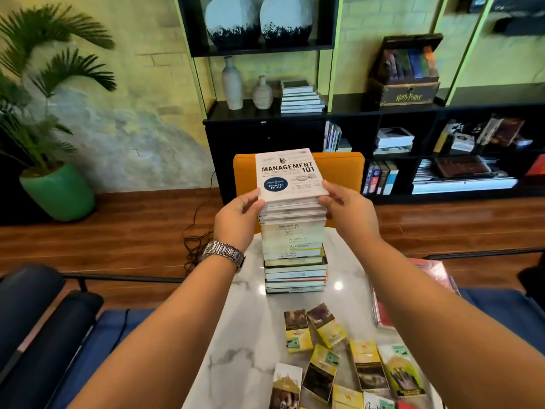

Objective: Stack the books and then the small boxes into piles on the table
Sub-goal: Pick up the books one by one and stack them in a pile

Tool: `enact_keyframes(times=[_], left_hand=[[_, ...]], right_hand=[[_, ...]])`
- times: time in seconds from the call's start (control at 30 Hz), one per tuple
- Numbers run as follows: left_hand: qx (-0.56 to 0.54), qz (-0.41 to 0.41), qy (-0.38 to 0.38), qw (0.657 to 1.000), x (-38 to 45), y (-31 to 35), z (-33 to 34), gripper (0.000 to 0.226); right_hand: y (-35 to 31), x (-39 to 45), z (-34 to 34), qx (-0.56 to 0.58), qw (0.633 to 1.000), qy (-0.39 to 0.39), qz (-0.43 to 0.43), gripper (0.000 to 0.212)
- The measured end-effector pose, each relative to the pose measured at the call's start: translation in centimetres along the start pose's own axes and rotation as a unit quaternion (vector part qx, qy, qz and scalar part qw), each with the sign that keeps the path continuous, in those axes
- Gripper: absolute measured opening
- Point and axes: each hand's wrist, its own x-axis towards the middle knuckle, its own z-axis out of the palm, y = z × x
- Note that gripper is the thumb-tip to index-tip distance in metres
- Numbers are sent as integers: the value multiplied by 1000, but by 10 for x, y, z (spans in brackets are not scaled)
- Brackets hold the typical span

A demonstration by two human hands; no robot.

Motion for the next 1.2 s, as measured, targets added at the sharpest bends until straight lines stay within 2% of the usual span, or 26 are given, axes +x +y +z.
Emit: enact_keyframes(times=[0.23, 0.7, 0.83, 0.93, 1.07, 1.2], left_hand=[[-20, 13, -20, 1000, 7, -18, 3, 43], [-4, 7, -7, 1000, 6, -20, 3, 42], [7, 9, -20, 1000, 5, -18, 2, 42], [46, 38, -37, 998, -1, -18, 2, 48], [33, -29, -42, 998, -27, -36, 8, 63], [48, -47, -108, 992, -68, -61, 22, 52]], right_hand=[[11, -5, 4, 7, 999, -19, -25, 48], [14, -9, 6, -138, 985, 56, -89, 41], [6, -14, 2, -151, 985, 48, -64, 41], [7, -20, -1, -141, 989, 0, -34, 49], [26, -57, -4, -105, 992, -53, 46, 66], [58, -114, -11, -131, 983, -95, 92, 45]])
